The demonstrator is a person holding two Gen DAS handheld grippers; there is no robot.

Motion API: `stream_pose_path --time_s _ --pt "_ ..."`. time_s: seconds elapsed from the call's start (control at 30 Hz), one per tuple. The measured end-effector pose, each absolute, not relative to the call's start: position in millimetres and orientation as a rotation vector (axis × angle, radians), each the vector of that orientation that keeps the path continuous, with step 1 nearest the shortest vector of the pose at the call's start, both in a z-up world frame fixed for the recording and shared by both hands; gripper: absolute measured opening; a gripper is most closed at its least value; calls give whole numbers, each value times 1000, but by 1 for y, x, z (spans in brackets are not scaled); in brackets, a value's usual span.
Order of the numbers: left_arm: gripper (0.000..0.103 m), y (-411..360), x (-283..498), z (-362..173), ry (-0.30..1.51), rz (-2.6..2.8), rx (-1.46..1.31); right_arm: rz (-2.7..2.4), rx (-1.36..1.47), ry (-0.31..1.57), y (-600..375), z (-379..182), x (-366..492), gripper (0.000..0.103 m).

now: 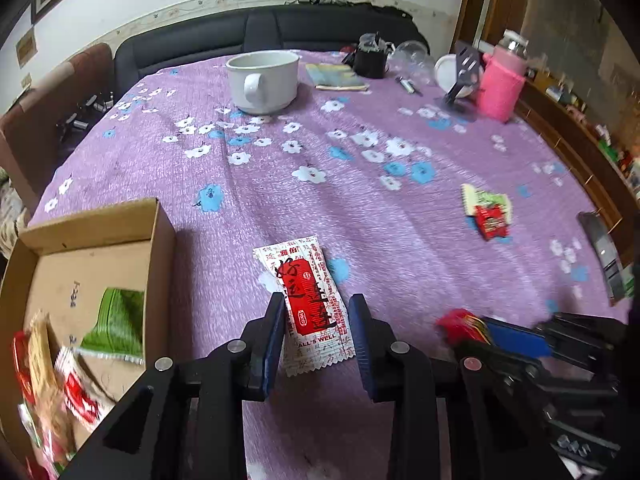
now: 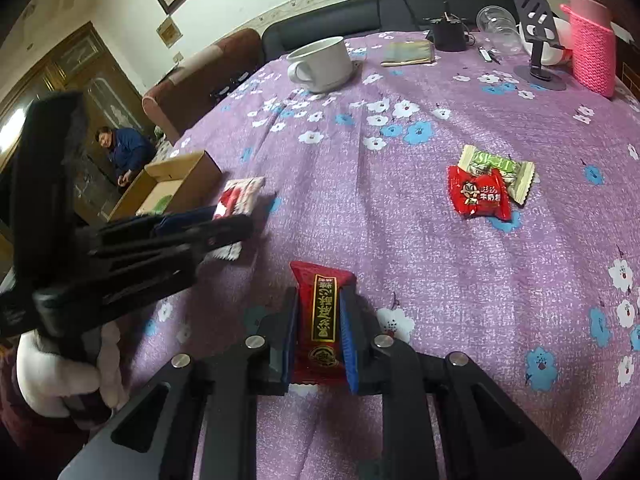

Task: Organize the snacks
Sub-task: 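Carry the candy bar and red-white packet over the box and release them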

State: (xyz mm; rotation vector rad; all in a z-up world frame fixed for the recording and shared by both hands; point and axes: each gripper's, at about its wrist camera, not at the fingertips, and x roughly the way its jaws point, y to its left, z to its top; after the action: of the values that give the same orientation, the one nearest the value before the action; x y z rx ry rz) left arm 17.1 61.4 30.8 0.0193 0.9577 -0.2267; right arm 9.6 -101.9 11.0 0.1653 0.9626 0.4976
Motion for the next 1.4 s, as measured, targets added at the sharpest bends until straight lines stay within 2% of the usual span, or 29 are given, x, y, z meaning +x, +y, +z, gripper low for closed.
stream_pose_path --time_s 0.23,0.67,1.0,1.3,1.4 --pt "33 94 -25 58 905 -246 -127 518 197 928 -106 18 7 18" --pt "34 228 -73 73 823 -77 -354 584 171 875 -73 38 -7 19" --pt "34 271 -51 60 855 -58 -449 753 83 899 38 70 0 19" --pt "34 288 -26 43 890 -32 -531 784 -3 964 121 48 19 19" --pt "42 291 -27 41 875 -41 -562 782 -35 957 132 41 23 21"
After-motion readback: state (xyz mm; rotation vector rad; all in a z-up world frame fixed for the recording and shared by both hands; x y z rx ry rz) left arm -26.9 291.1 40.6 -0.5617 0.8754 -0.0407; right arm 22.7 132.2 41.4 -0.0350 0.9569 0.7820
